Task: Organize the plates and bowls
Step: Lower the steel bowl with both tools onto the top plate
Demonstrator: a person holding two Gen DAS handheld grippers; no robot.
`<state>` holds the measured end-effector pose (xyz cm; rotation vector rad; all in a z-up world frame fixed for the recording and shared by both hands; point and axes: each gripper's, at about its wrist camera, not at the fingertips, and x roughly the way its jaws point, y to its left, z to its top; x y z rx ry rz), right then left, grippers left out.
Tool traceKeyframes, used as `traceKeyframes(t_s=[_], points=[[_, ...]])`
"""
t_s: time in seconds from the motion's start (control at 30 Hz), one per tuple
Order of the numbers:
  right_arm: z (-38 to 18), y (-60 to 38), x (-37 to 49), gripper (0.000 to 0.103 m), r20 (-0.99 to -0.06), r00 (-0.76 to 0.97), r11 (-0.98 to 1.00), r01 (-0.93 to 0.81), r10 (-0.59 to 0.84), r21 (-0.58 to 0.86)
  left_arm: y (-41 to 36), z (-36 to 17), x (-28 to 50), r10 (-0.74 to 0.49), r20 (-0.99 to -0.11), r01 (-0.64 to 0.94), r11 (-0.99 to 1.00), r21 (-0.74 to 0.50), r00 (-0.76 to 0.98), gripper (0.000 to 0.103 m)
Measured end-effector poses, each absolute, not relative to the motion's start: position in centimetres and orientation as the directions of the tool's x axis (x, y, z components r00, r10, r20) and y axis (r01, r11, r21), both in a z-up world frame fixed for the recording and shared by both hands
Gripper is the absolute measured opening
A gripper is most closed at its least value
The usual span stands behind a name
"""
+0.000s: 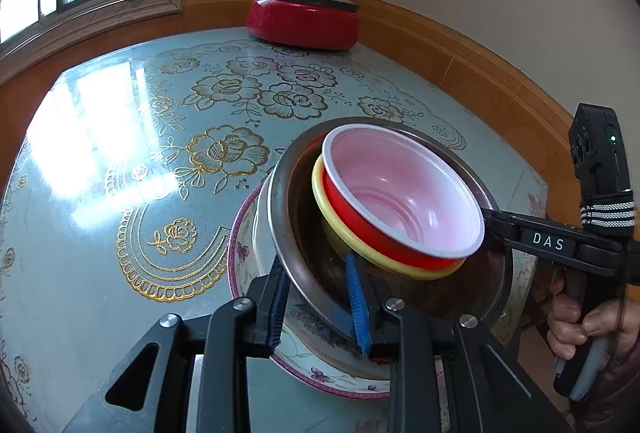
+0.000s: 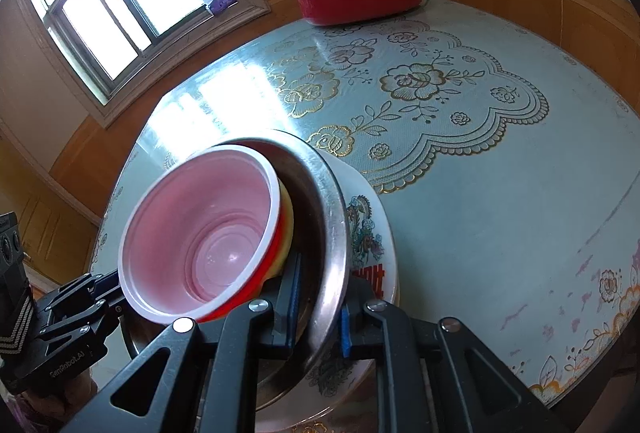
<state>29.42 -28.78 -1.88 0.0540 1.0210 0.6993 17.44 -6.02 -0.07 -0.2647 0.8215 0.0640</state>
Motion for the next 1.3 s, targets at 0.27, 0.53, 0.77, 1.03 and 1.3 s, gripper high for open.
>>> traceKeyframes(t_s=[0.27,0.53,0.77,1.03,1.3], points=[[-0.6,-31.4,30.1,0.022,-0.676,0.353,0.750,-0.458,0.647,0.478,-5.9,0.5,16.5,-0.056,-0.710,-0.149,0.964,-0.222,0.702,0.031],[-1.6,-33.7,32.8,0.028,-0.629,0.386,0.736,-0.289,0.675,0.612,-3.6,1.3,14.7,-0.030,-0.680,-0.202,0.945,-0.258,0.732,0.033],[-3.0,-33.7,34.4,0.028,-0.632,0.365,0.723,-0.217,0.683,0.656,-0.6,0.4,13.9,0.031,-0.698,-0.313,0.908,-0.280,0.716,0.033],[-4.7,-33.5,35.1,0.029,-0.631,0.338,0.704,-0.164,0.698,0.691,-0.8,-0.6,14.1,0.039,-0.727,-0.319,0.914,-0.252,0.686,0.033],[-5.7,-33.4,35.5,0.031,-0.618,0.323,0.677,-0.115,0.717,0.727,-0.9,-1.6,14.6,0.025,-0.750,-0.333,0.906,-0.263,0.661,0.033]])
